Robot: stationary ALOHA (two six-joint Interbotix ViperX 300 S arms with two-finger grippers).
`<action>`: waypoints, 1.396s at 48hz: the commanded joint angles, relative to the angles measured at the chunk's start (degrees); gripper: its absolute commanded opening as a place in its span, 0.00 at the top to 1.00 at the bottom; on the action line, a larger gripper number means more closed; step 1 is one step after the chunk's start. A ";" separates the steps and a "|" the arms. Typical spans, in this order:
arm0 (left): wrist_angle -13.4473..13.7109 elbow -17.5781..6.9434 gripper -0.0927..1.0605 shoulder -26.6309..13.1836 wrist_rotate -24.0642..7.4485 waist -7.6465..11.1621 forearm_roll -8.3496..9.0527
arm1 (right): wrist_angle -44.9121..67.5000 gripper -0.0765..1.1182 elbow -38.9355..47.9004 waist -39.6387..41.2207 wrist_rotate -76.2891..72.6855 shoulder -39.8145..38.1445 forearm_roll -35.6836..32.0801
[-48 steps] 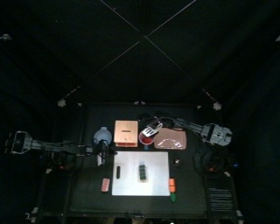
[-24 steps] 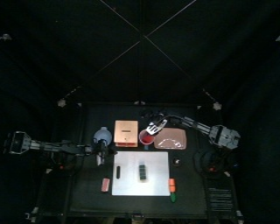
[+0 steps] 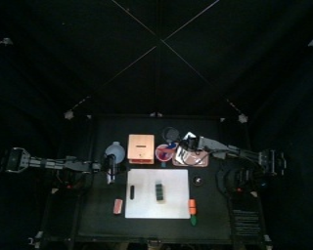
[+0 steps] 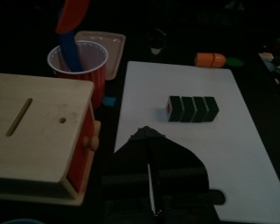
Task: Place sushi on board then cut the sushi with the knife then place the pieces on the plate
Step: Grasp knife edge with left hand
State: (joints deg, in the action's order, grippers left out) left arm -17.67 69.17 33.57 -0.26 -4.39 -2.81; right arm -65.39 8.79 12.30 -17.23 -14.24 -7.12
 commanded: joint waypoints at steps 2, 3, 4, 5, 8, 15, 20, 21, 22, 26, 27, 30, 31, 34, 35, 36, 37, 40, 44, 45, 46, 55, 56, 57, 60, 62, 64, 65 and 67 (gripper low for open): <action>-0.62 -0.79 0.89 0.18 -0.18 -0.26 0.35 | 12.74 0.68 7.73 -4.04 -0.26 -6.94 -2.02; -0.70 -0.88 0.88 0.18 -0.18 -0.26 0.44 | 14.94 0.68 9.14 -4.48 -0.35 -7.65 -2.11; -0.70 -0.88 0.88 0.18 -0.18 -0.18 0.53 | 17.14 0.68 10.63 -4.83 -0.35 -8.35 -2.02; -0.79 -1.05 0.87 0.18 -0.09 -0.26 0.79 | 19.42 0.68 12.04 -5.19 -0.35 -8.88 -1.93; -0.88 -1.23 0.85 0.18 -0.09 -0.18 1.41 | 25.93 0.68 16.44 -5.98 -0.26 -10.55 -1.93; -0.88 -2.20 0.76 0.18 -0.09 0.18 2.81 | 41.40 0.68 27.25 -6.50 0.00 -13.18 -2.37; -0.97 -2.64 0.67 0.18 0.09 0.35 2.81 | 49.39 0.68 32.52 -6.94 0.26 -13.45 -2.90; -0.88 -2.72 0.65 0.18 0.09 0.35 2.72 | 50.71 0.68 33.49 -7.12 0.26 -13.27 -3.25; -0.88 -2.81 0.63 0.18 0.18 0.35 2.72 | 51.86 0.68 34.28 -7.38 0.26 -13.27 -3.60; -0.88 -3.25 0.53 0.00 0.18 0.35 2.64 | 56.25 0.68 36.91 -7.91 0.09 -12.57 -5.54; -0.88 -3.34 0.50 -0.09 0.18 0.35 2.72 | 57.13 0.68 37.27 -8.09 0.18 -12.30 -5.89; -0.79 -3.87 0.43 -0.35 0.18 0.88 2.64 | 59.33 0.68 38.23 -8.35 0.26 -11.60 -6.86; -0.62 -4.13 0.40 -0.44 0.18 1.05 2.64 | 60.12 0.68 38.41 -8.44 0.26 -11.34 -7.03; -0.35 -4.92 0.32 -1.14 0.18 1.85 2.64 | 62.14 0.68 38.94 -8.96 0.35 -10.37 -8.17; -0.26 -5.27 0.30 -1.49 0.18 2.02 2.64 | 62.40 0.68 39.02 -8.96 0.26 -10.20 -8.35; -0.18 -5.63 0.27 -1.93 0.18 2.11 2.72 | 63.11 0.68 39.11 -9.32 0.26 -9.58 -8.79; 0.00 -6.24 0.23 -2.64 0.18 2.37 2.72 | 63.54 0.68 39.11 -9.58 0.26 -9.32 -9.14; 0.62 -7.47 0.16 -4.31 0.18 2.99 2.64 | 64.51 0.68 39.11 -10.11 0.26 -8.17 -9.76; 1.76 -9.40 0.08 -7.29 0.09 3.60 2.64 | 65.39 0.68 38.85 -10.63 0.26 -6.50 -10.28; 2.02 -9.84 0.07 -8.00 0.09 3.69 2.72 | 65.57 0.68 38.85 -10.63 0.26 -6.24 -10.37; 2.29 -10.20 0.06 -8.61 0.09 3.78 2.72 | 65.65 0.68 38.85 -10.72 0.26 -5.98 -10.37; 3.16 -13.80 0.06 -14.85 0.09 4.66 2.64 | 67.41 0.68 38.94 -11.60 0.00 -4.66 -10.20; 3.25 -14.24 0.06 -15.38 0.09 4.75 2.64 | 67.59 0.68 38.94 -11.69 0.00 -4.57 -10.20; 3.25 -14.59 0.06 -16.00 0.09 4.75 2.64 | 67.76 0.68 38.94 -11.78 0.00 -4.57 -10.20; 3.25 -15.56 0.06 -17.49 0.09 4.75 2.64 | 68.12 0.68 38.76 -12.13 0.00 -4.57 -10.11; 3.25 -16.35 0.06 -18.63 0.09 4.75 2.72 | 68.47 0.68 38.76 -12.39 -0.09 -4.48 -10.02; 3.25 -16.88 0.06 -19.51 0.00 4.75 2.72 | 68.55 0.68 38.76 -12.48 -0.09 -4.48 -10.02; 3.34 -17.14 0.06 -19.95 0.00 4.75 2.81 | 68.55 0.68 38.76 -12.57 -0.09 -4.57 -10.02; 3.34 -17.58 0.06 -20.74 0.00 4.75 2.81 | 68.55 0.68 38.76 -12.83 -0.09 -4.48 -9.93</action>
State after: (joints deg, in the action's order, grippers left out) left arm -14.15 53.79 13.89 -0.35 0.26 -0.09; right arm 2.55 48.52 -0.09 -17.23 -18.02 -17.23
